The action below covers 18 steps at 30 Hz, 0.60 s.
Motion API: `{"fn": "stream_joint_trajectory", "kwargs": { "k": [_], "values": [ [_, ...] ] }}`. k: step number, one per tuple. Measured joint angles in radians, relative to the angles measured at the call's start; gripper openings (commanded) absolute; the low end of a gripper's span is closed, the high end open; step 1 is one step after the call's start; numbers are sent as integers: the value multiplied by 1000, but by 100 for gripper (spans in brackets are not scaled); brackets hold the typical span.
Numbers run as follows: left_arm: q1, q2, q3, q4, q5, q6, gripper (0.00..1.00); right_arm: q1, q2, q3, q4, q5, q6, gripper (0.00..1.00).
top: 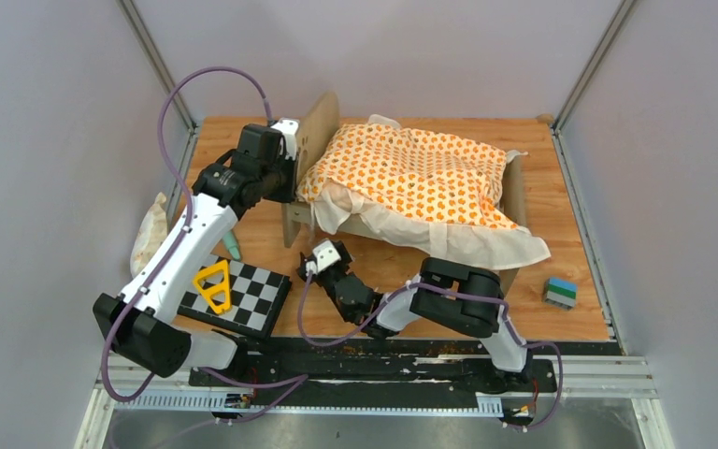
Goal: Set up the pet bed
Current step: Cross the ropes on the bed frame.
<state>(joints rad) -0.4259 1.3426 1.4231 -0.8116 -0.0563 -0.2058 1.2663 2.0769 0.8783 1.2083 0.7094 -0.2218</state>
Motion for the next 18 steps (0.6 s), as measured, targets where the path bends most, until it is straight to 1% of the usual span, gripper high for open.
{"fn": "stream_joint_trajectory", "kwargs": {
  "k": [8, 10, 12, 13, 16, 17, 18],
  "values": [
    [0, -2, 35, -48, 5, -5, 0, -58, 72, 105, 58, -31, -16, 60],
    [0, -2, 40, -58, 6, -5, 0, -61, 102, 135, 62, -37, -16, 58],
    [0, -2, 45, -68, 6, -5, 0, -62, 133, 165, 61, -39, -16, 54],
    [0, -3, 45, -71, 6, -5, 0, -63, 144, 174, 61, -39, -16, 51],
    [0, -4, 45, -75, 6, -5, 0, -73, 183, 212, 61, -39, -16, 37],
    [0, -4, 45, -75, 6, -5, 0, -79, 196, 224, 61, -39, -15, 30],
    [0, -4, 45, -75, 6, -5, 0, -82, 203, 231, 60, -39, -17, 21]
  ]
}}
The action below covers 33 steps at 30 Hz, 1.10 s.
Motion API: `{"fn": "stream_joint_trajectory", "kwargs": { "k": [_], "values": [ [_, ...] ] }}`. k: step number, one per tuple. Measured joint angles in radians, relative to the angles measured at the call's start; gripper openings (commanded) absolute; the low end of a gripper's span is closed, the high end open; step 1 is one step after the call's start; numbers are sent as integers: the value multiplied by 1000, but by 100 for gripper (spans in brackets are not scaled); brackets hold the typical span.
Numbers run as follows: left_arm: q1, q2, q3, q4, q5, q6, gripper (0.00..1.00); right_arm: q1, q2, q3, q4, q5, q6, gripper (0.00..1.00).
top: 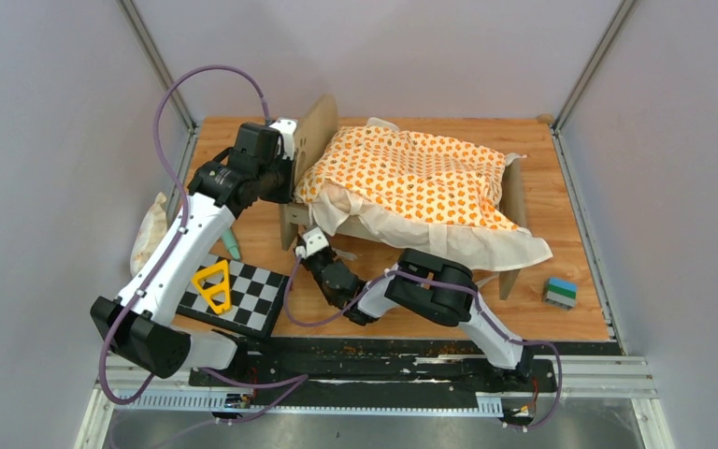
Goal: Set up the pet bed
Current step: Cross the ropes on the bed frame.
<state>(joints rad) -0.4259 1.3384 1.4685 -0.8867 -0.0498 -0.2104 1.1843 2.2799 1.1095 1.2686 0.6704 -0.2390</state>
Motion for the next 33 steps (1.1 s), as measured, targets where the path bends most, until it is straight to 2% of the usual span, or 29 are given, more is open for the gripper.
{"fn": "stream_joint_trajectory", "kwargs": {
  "k": [1, 2, 3, 7, 11, 18, 23, 27, 33],
  "values": [
    [0, 0, 0, 0, 0, 0, 0, -4, 6, 6, 0, 0, 1, 8],
    [0, 0, 0, 0, 0, 0, 0, -8, 9, 8, 0, 0, 4, 1],
    [0, 0, 0, 0, 0, 0, 0, -10, 10, 9, 0, -2, -2, 0],
    [0, 0, 0, 0, 0, 0, 0, -11, 9, -6, 14, -13, 13, 0],
    [0, 0, 0, -1, -1, 1, 0, 15, -19, -105, 19, -29, 24, 0],
    [0, 0, -2, 5, -5, 4, 0, 127, -229, -291, -62, -69, 115, 0],
    [1, -9, -62, 76, -18, 14, 0, 161, -424, -360, -243, -107, 241, 0],
    [-1, -10, -122, 164, -16, 19, 0, 155, -564, -353, -483, -172, 332, 0],
    [-7, -23, -247, 330, -17, 23, 0, 141, -647, -302, -761, -266, 407, 0]
  ]
}}
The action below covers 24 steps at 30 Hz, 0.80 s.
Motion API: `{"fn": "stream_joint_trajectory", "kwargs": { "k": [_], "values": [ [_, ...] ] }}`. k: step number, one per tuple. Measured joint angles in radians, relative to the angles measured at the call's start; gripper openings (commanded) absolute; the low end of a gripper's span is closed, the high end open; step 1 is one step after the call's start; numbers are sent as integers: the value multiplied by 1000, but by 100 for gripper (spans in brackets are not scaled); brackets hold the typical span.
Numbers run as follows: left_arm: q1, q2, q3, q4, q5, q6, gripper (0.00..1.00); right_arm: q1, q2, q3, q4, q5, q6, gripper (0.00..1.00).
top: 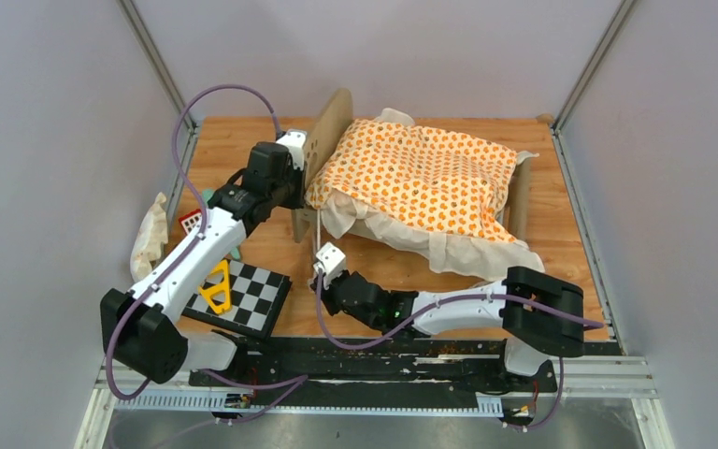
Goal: Set up the pet bed
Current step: Cross the ropes on the bed frame.
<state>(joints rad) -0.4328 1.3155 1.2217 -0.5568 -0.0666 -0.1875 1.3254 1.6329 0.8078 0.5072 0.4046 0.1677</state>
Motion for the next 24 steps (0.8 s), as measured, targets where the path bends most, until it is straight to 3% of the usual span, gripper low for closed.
{"fn": "stream_joint_trajectory", "kwargs": {
  "k": [8, 15, 24],
  "values": [
    [-3, -27, -254, 333, -5, 16, 0, -26, 101, 32, -217, -89, 99, 0],
    [-5, -29, -369, 500, -21, 30, 0, -41, 178, 94, -335, -102, 129, 1],
    [-7, -26, -388, 532, -46, 42, 0, -39, 179, 132, -415, -36, 137, 36]
  ]
}}
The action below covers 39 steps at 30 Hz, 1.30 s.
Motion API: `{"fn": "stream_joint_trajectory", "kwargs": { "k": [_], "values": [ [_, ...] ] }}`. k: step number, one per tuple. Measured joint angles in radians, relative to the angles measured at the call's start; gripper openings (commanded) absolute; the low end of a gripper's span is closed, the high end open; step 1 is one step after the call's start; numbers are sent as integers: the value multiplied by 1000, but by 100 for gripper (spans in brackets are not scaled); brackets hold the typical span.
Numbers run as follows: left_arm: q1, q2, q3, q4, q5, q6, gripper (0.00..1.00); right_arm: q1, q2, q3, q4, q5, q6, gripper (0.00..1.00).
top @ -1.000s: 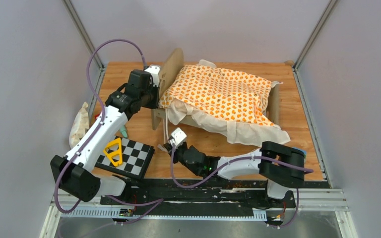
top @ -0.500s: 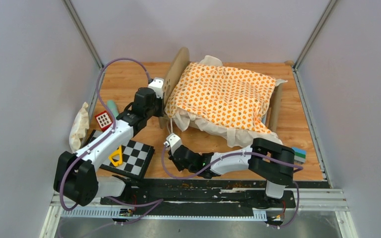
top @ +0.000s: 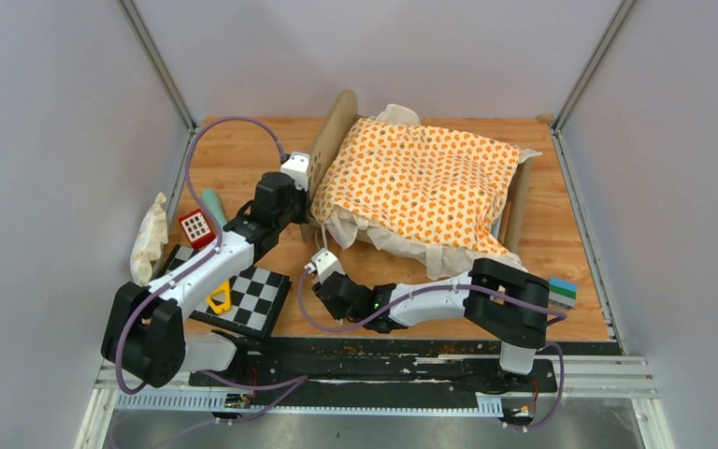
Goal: Set up the pet bed
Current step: Cross the ropes on the bed frame.
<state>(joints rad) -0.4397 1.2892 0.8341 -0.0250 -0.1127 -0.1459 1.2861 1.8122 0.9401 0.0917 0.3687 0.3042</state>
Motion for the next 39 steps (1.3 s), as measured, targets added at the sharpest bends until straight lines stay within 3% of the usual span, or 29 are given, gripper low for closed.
{"fn": "stream_joint_trajectory", "kwargs": {
  "k": [4, 8, 12, 21, 30, 39],
  "values": [
    [-5, 8, 0, 1, -20, -4, 0, 0, 0, 17, -42, 18, 2, 63],
    [-6, 15, -11, 19, -33, -16, 0, 0, -16, 29, -115, 39, 16, 73],
    [-3, 16, -23, 34, -49, -32, 0, 0, -110, 18, -235, 96, 64, 73],
    [35, 14, -35, 44, -77, -54, 0, -66, -387, -76, -456, 261, 212, 61],
    [47, 8, -44, 42, -143, -93, 0, -332, -407, -143, -499, 266, 217, 59],
    [48, 5, -48, 43, -180, -117, 0, -529, -296, -58, -409, 188, 82, 64]
  ]
}}
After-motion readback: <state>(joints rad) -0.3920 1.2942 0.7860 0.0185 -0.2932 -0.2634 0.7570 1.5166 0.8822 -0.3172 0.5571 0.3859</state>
